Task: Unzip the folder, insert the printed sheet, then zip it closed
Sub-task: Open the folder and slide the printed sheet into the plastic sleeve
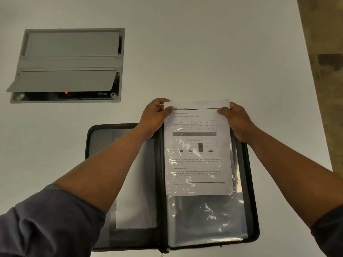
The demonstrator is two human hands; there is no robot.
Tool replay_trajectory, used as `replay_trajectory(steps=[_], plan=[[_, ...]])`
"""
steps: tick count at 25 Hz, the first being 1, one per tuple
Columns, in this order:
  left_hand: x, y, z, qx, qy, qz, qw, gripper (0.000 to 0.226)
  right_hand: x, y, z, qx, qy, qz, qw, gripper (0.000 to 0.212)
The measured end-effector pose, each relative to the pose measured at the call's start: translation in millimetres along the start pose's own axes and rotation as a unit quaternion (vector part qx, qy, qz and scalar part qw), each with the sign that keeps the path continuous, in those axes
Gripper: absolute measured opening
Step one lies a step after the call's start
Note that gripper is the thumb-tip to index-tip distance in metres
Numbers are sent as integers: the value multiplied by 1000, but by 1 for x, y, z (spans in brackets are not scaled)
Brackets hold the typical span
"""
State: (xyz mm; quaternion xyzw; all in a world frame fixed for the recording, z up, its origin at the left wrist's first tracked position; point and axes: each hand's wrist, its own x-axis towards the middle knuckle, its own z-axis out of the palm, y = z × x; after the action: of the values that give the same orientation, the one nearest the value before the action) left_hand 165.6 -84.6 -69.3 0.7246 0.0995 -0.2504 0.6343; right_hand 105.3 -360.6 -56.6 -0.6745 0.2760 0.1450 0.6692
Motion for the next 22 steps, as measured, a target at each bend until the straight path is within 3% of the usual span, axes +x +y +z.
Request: replay_trajectory(steps=[5,11,14,16,22], plan=[[0,-3,0,49,15,6,999,13,1,-2,1,-8,9,-14,1000,6],[-2,-4,-2,93,9,20,995,11,-1,-4,0,-61,4,-25,998,21],[-5,-4,-1,95,-10,31,995,13,0,-10,0,-107,-6,-43,993,14],[-6,-4,-1,105,-19,37,994,14,3,-19,0,-196,-31,-73,977,7],[-8,-3,-5,134,-51,41,989,18,19,-49,10,-420,-114,-138,890,16]])
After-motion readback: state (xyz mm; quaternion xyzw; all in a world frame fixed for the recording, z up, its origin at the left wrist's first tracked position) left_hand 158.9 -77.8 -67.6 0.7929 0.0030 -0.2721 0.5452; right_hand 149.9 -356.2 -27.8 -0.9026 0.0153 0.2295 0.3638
